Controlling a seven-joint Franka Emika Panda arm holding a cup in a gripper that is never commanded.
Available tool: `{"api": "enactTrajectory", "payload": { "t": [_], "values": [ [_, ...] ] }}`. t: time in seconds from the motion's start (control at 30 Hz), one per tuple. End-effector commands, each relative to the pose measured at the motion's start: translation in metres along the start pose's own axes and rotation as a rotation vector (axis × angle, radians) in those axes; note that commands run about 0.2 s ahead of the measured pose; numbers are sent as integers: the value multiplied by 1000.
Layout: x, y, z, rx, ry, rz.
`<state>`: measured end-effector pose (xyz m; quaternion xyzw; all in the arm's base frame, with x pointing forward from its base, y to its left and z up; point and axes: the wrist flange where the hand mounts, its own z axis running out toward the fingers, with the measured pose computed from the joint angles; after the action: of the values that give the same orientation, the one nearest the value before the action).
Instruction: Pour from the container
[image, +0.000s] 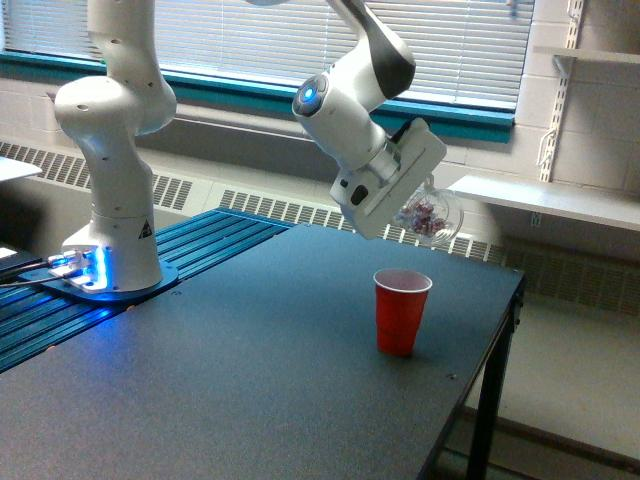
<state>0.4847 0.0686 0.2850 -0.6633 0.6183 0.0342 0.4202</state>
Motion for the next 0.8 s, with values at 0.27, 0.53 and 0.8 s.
{"api": "enactTrajectory", "payload": {
  "t": [0.27,0.53,0.8],
  "values": [
    [1,19,-13,64,-9,23],
    [2,29,-19,104,-34,76],
    [2,38,-23,131,-42,110]
  ]
}}
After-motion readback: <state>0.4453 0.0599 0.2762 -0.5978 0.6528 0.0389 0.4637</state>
